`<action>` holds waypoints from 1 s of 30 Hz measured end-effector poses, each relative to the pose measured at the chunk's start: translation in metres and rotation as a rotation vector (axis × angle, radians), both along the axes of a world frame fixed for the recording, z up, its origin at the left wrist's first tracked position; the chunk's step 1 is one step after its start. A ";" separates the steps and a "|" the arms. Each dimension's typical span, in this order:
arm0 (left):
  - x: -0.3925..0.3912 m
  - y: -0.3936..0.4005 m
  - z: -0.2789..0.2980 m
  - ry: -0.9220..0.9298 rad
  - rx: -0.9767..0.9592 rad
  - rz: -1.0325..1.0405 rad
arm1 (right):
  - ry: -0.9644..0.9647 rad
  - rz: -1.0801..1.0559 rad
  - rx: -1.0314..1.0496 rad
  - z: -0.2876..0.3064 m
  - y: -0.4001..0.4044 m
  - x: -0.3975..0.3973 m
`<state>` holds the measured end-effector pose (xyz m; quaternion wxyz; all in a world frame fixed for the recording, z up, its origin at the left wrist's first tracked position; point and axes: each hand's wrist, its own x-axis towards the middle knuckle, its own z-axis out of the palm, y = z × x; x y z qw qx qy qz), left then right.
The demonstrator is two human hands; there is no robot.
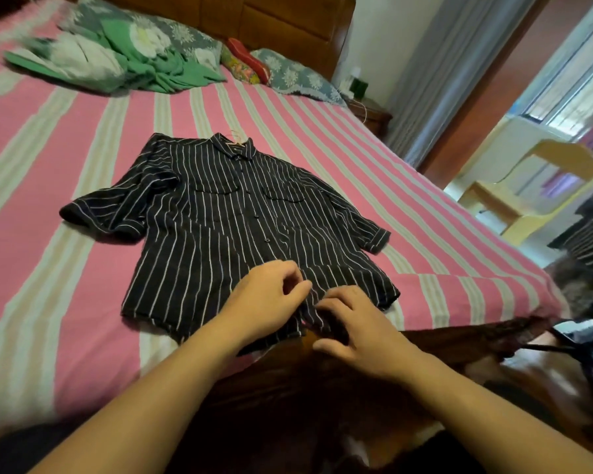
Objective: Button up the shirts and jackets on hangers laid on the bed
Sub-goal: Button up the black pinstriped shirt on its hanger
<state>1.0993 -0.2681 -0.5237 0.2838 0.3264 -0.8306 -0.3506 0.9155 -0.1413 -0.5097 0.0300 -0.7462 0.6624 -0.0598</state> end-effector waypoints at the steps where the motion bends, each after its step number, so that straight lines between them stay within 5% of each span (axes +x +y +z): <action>1: 0.003 0.004 0.001 -0.031 -0.019 -0.018 | 0.050 0.021 0.007 -0.002 0.007 -0.007; 8: 0.015 0.030 0.016 -0.220 -0.063 -0.106 | 0.164 -0.038 -0.149 0.001 0.009 -0.010; 12: 0.029 0.056 0.008 -0.416 -0.329 -0.140 | 0.012 -0.122 -0.179 0.011 0.025 -0.009; 15: 0.039 0.081 -0.016 -0.511 -0.607 -0.097 | -0.060 -0.088 -0.095 0.000 0.046 -0.013; 19: 0.047 0.091 -0.024 -0.457 -0.753 -0.103 | 0.035 -0.062 0.131 -0.013 0.049 -0.014; 23: 0.051 0.099 -0.015 -0.460 -0.846 -0.188 | -0.126 -0.090 0.119 0.000 0.038 -0.015; 26: 0.044 0.104 0.001 -0.621 -0.785 -0.341 | -0.196 -0.154 0.017 0.013 0.016 -0.034; 30: 0.014 0.091 0.037 -0.833 -0.416 -0.405 | -0.273 -0.331 -0.048 0.024 -0.019 -0.081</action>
